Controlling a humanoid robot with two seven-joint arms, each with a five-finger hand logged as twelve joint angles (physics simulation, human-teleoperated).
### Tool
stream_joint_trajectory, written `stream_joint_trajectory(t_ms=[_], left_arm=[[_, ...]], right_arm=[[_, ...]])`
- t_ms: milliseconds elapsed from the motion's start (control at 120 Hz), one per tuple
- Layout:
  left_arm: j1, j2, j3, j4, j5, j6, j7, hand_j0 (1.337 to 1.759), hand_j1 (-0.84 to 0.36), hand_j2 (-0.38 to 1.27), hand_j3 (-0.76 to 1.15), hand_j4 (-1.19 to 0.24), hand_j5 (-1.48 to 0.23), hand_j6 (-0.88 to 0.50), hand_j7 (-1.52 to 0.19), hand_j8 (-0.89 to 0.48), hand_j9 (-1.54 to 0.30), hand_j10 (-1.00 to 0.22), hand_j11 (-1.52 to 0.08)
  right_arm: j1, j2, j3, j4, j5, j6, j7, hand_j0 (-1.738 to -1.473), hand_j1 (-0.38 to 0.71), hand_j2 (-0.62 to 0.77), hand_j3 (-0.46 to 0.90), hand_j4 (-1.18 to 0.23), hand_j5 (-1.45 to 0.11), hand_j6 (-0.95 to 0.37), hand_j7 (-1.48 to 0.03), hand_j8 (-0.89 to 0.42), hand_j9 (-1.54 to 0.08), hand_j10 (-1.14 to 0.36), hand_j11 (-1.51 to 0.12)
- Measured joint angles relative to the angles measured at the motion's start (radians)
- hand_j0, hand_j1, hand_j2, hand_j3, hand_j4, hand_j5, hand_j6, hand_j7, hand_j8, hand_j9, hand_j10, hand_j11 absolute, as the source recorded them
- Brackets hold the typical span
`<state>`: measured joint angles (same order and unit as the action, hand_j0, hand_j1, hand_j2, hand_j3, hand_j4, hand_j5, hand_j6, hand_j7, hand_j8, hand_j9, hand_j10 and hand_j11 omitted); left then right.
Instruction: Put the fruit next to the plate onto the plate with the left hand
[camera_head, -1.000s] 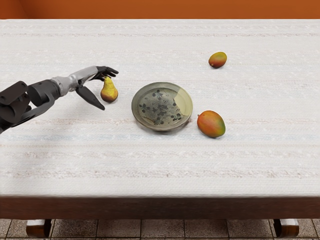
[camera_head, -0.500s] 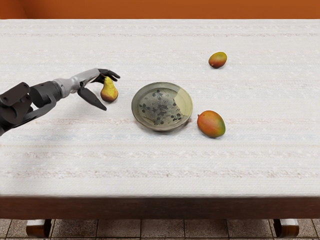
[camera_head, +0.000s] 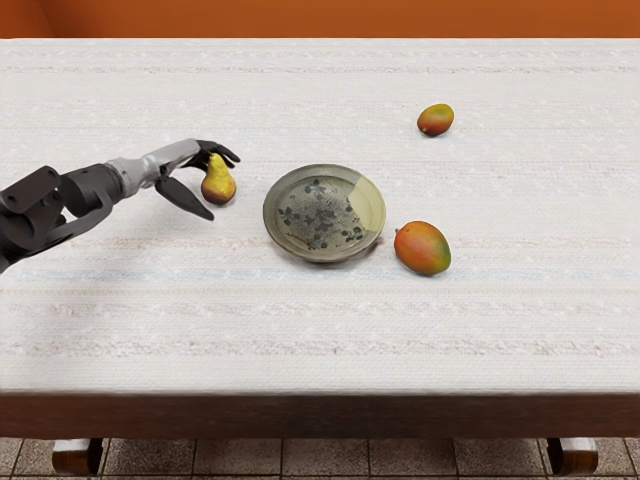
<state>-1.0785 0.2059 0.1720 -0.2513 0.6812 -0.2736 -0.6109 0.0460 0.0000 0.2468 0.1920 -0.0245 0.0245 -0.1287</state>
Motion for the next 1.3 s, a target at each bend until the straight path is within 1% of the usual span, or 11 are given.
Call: stream_joint_trajectory(t_ms=[158,192,250,450,483,633,775,858,908,1083,1300], left_arm=[[-0.004,0.001,0.02,-0.001,-0.006,0.0,0.0,1.658,-0.12,0.1,0.0,-0.45,-0.5,-0.39,-0.51,-0.35,-0.52,-0.39,-0.52],[-0.004,0.001,0.022,-0.001,-0.007,-0.001,0.0,1.658,-0.13,0.1,0.0,-0.44,-0.51,-0.39,-0.52,-0.32,-0.53,-0.39,-0.54],[-0.004,0.001,0.025,-0.001,-0.008,0.0,0.0,1.658,-0.14,0.11,0.0,-0.46,-0.52,-0.4,-0.54,-0.35,-0.55,-0.39,-0.56],[-0.004,0.004,0.031,-0.001,-0.007,-0.005,0.0,1.658,-0.2,0.12,0.0,-0.55,-0.59,-0.42,-0.6,-0.37,-0.62,-0.43,-0.63],[-0.004,0.006,0.032,-0.001,-0.006,-0.007,0.0,1.658,-0.22,0.12,0.0,-0.56,-0.61,-0.42,-0.62,-0.34,-0.63,-0.44,-0.64],[-0.004,0.006,0.036,-0.002,-0.005,-0.012,0.0,1.658,-0.26,0.13,0.0,-0.71,-0.65,-0.46,-0.66,-0.36,-0.68,-0.45,-0.69],[-0.004,0.007,0.048,-0.004,-0.009,-0.02,0.001,1.657,-0.31,0.15,0.0,-0.9,-0.7,-0.52,-0.72,-0.38,-0.74,-0.48,-0.76],[-0.007,0.01,0.061,-0.006,-0.007,-0.021,0.001,1.656,-0.31,0.2,0.0,-0.85,-0.72,-0.55,-0.75,-0.4,-0.78,-0.48,-0.79],[-0.007,0.01,0.065,-0.006,-0.006,-0.02,0.001,1.656,-0.31,0.26,0.0,-0.83,-0.73,-0.56,-0.77,-0.38,-0.79,-0.53,-0.81],[-0.012,0.01,0.077,-0.006,-0.003,-0.03,0.0,1.651,-0.38,0.33,0.0,-0.79,-0.8,-0.49,-0.84,-0.31,-0.88,-0.44,-0.91],[-0.014,0.01,0.089,-0.006,-0.004,-0.037,0.0,1.645,-0.41,0.34,0.0,-0.79,-0.89,-0.41,-0.94,-0.23,-0.98,-0.37,-1.01]], right_arm=[[0.0,0.0,0.0,0.0,0.0,0.0,0.0,-1.658,-0.32,-0.01,0.0,-0.03,-0.04,-0.03,-0.04,-0.03,-0.04,-0.03,-0.04],[0.0,0.0,0.0,0.0,0.0,0.0,0.0,-1.658,-0.32,-0.01,0.0,-0.03,-0.04,-0.03,-0.04,-0.03,-0.04,-0.03,-0.04],[0.0,0.0,0.0,0.0,0.0,0.0,0.0,-1.658,-0.32,-0.01,0.0,-0.03,-0.04,-0.03,-0.04,-0.03,-0.04,-0.03,-0.04],[0.001,0.0,0.001,0.0,0.0,0.0,0.0,-1.658,-0.32,-0.01,0.0,-0.03,-0.04,-0.03,-0.04,-0.03,-0.04,-0.03,-0.04],[0.001,0.0,0.001,0.0,0.0,0.0,0.0,-1.658,-0.32,-0.01,0.0,-0.03,-0.04,-0.03,-0.04,-0.03,-0.04,-0.03,-0.04],[0.001,0.0,0.002,0.0,0.001,-0.001,-0.001,-1.658,-0.32,-0.01,0.0,-0.03,-0.04,-0.03,-0.04,-0.03,-0.04,-0.03,-0.04],[0.002,0.0,0.003,0.0,0.001,-0.001,0.0,-1.658,-0.32,-0.01,0.0,-0.03,-0.04,-0.03,-0.04,-0.03,-0.04,-0.03,-0.04],[0.003,0.0,0.003,0.0,0.001,-0.001,0.0,-1.658,-0.32,-0.01,0.0,-0.03,-0.04,-0.03,-0.04,-0.03,-0.04,-0.03,-0.04],[0.003,0.0,0.003,0.0,0.001,-0.001,0.0,-1.658,-0.32,-0.01,0.0,-0.03,-0.04,-0.03,-0.04,-0.03,-0.04,-0.03,-0.04],[0.003,0.0,0.003,0.0,0.001,-0.001,0.0,-1.658,-0.32,-0.01,0.0,-0.03,-0.04,-0.03,-0.04,-0.03,-0.04,-0.03,-0.04],[0.003,0.0,0.003,0.0,0.001,-0.002,0.0,-1.658,-0.32,-0.01,0.0,-0.03,-0.04,-0.03,-0.04,-0.03,-0.04,-0.03,-0.04]])
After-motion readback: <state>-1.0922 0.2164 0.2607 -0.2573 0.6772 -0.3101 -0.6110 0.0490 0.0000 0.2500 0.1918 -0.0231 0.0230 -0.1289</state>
